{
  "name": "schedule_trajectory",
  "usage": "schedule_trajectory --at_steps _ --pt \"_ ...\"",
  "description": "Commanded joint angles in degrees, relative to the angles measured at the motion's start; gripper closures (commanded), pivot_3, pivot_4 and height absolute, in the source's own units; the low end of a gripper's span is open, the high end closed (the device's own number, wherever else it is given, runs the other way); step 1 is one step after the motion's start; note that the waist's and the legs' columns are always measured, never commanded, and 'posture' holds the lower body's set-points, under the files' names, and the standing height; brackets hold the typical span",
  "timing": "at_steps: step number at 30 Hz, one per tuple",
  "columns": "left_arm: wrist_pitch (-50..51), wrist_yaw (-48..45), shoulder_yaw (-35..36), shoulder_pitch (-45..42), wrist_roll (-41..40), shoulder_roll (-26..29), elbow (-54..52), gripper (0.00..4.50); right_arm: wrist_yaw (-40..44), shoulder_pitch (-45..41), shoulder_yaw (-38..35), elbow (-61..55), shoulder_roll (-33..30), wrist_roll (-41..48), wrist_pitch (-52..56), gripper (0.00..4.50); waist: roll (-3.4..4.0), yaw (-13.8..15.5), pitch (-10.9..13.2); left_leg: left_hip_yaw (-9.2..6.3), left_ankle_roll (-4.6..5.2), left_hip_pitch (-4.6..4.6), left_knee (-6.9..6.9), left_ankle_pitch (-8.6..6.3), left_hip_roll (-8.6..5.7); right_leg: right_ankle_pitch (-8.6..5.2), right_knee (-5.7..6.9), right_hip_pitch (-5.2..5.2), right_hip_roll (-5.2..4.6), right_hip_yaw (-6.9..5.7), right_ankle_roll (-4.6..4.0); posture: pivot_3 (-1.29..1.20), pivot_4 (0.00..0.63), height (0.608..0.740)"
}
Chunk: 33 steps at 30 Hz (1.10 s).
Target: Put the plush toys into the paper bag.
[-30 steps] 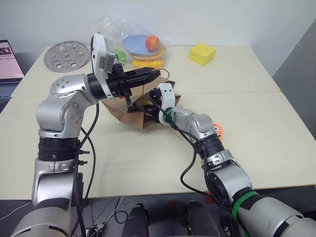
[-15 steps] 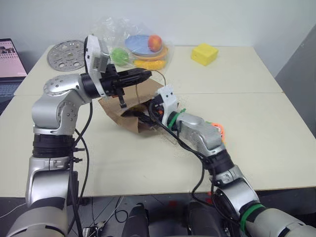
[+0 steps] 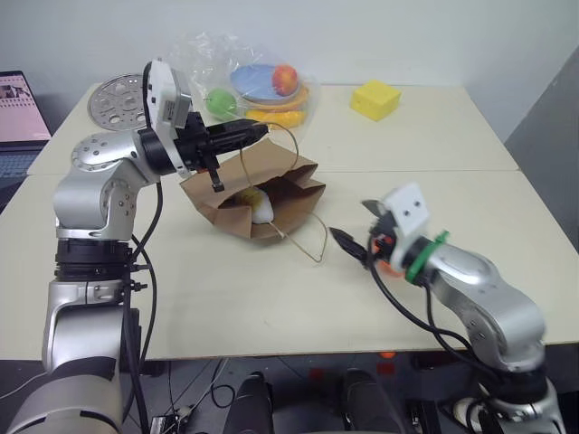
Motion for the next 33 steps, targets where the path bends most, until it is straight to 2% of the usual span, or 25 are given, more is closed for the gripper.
schedule_trajectory --at_steps 1,6,11,14,21,23,25,27,29,31,33 --pt "-1.5 -0.4 1.5 -1.2 0.1 0.7 -0.4 4.50 -4.1 7.7 -0.6 -4.4 -1.9 -4.5 -1.4 0.03 -0.01 0.2 0.0 -0.01 0.00 0.01 0.01 0.00 0.00 -0.01 0.01 0.01 0.00 -0.01 0.01 0.00 0.150 0.740" --pt "-1.7 -0.7 1.1 -1.6 0.4 0.4 0.1 4.50 -8.0 13.9 0.1 -3.5 0.8 -6.7 -3.5 0.03 -0.01 0.2 0.0 0.10 0.00 0.05 0.04 0.00 0.00 -0.09 -0.02 0.01 0.00 0.12 0.14 0.00 0.150 0.740" --pt "-2.3 -0.8 0.8 -2.1 0.7 -0.1 0.7 4.50 -9.8 14.7 2.2 1.1 2.0 -10.2 -8.3 0.03 -0.03 0.5 0.0 0.11 0.00 0.07 0.17 0.01 0.00 -0.11 -0.03 0.08 0.00 0.14 0.18 0.00 0.150 0.740" --pt "-2.4 -0.8 0.8 -1.9 0.9 -0.1 0.4 4.50 -9.3 14.5 2.6 3.6 1.4 -11.8 -12.2 0.59 -0.03 0.5 0.0 0.11 0.00 0.07 0.18 0.01 0.00 -0.11 -0.03 0.08 0.00 0.14 0.18 0.00 0.150 0.740" --pt "-2.0 -0.1 1.4 -0.7 0.6 0.2 -1.0 4.50 -5.3 14.0 0.3 8.1 -0.8 -11.3 -19.2 2.97 -0.03 0.6 0.0 0.11 0.01 0.07 0.17 0.01 0.00 -0.09 -0.02 0.08 0.00 0.14 0.15 0.00 0.150 0.740" --pt "-1.8 -0.1 1.5 -0.5 0.5 0.2 -1.3 4.50 -3.7 13.5 -0.5 7.8 -1.2 -10.4 -20.0 3.85 -0.03 0.6 0.0 0.11 0.00 0.07 0.18 0.01 0.00 -0.09 -0.02 0.09 0.00 0.14 0.15 0.00 0.150 0.740" --pt "-1.6 0.0 1.6 -0.3 0.4 0.3 -1.6 4.50 -2.0 12.8 -1.4 7.4 -1.4 -8.5 -20.1 4.36 -0.03 0.6 0.0 0.11 0.01 0.07 0.18 0.01 0.00 -0.09 -0.02 0.09 0.00 0.13 0.15 0.00 0.150 0.740" --pt "-1.5 0.0 1.7 -0.2 0.4 0.3 -1.6 4.50 -0.1 11.8 -2.3 6.9 -1.4 -6.5 -20.0 4.44 -0.03 0.6 0.0 0.11 0.01 0.07 0.18 0.01 0.00 -0.09 -0.01 0.09 0.01 0.14 0.15 0.00 0.150 0.740" --pt "-1.3 0.0 1.7 0.1 0.3 0.4 -2.0 4.50 5.9 4.4 -4.6 4.7 -2.0 3.4 -14.4 4.44 -0.02 0.3 0.0 0.11 0.01 0.07 0.18 0.01 0.00 -0.08 -0.01 0.09 0.00 0.13 0.14 0.00 0.150 0.740" --pt "-1.3 -0.1 1.7 0.0 0.4 0.3 -1.8 4.50 8.6 -1.1 -5.8 4.2 -2.4 9.2 -10.4 4.44 -0.01 0.0 0.0 0.15 0.01 0.07 0.25 0.02 0.00 -0.06 0.00 0.09 0.00 0.18 0.12 0.00 0.150 0.740" --pt "-1.4 -0.1 1.3 -0.5 0.5 -0.2 -1.6 4.50 7.2 -7.9 -2.0 7.3 -0.2 8.7 -8.2 4.44 -0.03 0.0 0.0 0.09 0.01 0.08 0.35 0.02 0.01 -0.07 0.07 0.13 0.02 0.13 0.13 0.00 0.150 0.740"
